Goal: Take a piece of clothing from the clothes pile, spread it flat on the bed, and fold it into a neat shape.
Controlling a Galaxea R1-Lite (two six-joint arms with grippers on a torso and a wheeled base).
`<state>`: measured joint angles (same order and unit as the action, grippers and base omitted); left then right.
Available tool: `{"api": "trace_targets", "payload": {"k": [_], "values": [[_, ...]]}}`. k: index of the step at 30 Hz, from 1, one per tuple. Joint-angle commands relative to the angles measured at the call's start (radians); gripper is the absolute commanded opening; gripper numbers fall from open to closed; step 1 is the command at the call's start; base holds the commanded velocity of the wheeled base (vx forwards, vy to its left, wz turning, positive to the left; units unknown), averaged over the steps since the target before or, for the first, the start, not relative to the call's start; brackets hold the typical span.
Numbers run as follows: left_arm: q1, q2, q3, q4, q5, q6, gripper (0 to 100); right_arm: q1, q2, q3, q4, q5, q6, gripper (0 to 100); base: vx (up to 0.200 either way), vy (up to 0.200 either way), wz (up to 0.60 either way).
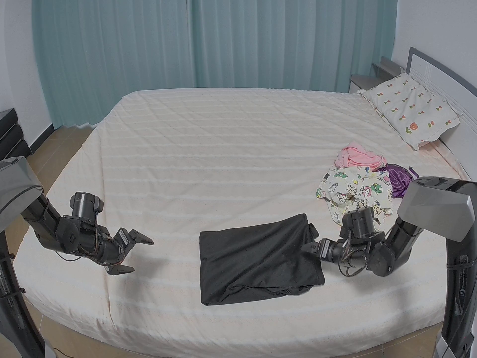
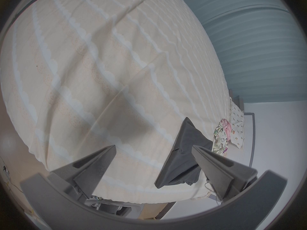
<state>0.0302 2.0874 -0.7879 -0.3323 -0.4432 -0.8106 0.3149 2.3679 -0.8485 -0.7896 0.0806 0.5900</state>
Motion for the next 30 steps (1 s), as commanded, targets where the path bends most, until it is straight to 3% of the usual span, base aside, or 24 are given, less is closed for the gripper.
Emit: {"api": "trace_targets", "payload": {"k": [1,9,10,19,30], "values": [[0.000,0.002,-0.001,-0.001,0.000,0.001,100,0.010,-0.052,0.264,-0.189,0.102,-0.072,100,0.000,0.000,0.00],[-0.003,0.002,0.001,-0.001,0.001,0.002,100,0.021,-0.036,0.264,-0.181,0.116,-0.070,100,0.000,0.000,0.00],[-0.003,0.003,-0.001,-0.001,0.001,0.002,100,0.023,-0.035,0.263,-0.180,0.116,-0.072,0,0.000,0.000,0.00],[-0.006,0.003,0.001,-0.001,0.021,0.002,100,0.027,-0.039,0.293,-0.172,0.110,-0.105,0,0.000,0.000,0.00],[-0.006,0.003,0.001,-0.001,0.021,0.002,100,-0.022,-0.061,0.359,-0.185,0.110,-0.159,0,0.000,0.000,0.00]]}}
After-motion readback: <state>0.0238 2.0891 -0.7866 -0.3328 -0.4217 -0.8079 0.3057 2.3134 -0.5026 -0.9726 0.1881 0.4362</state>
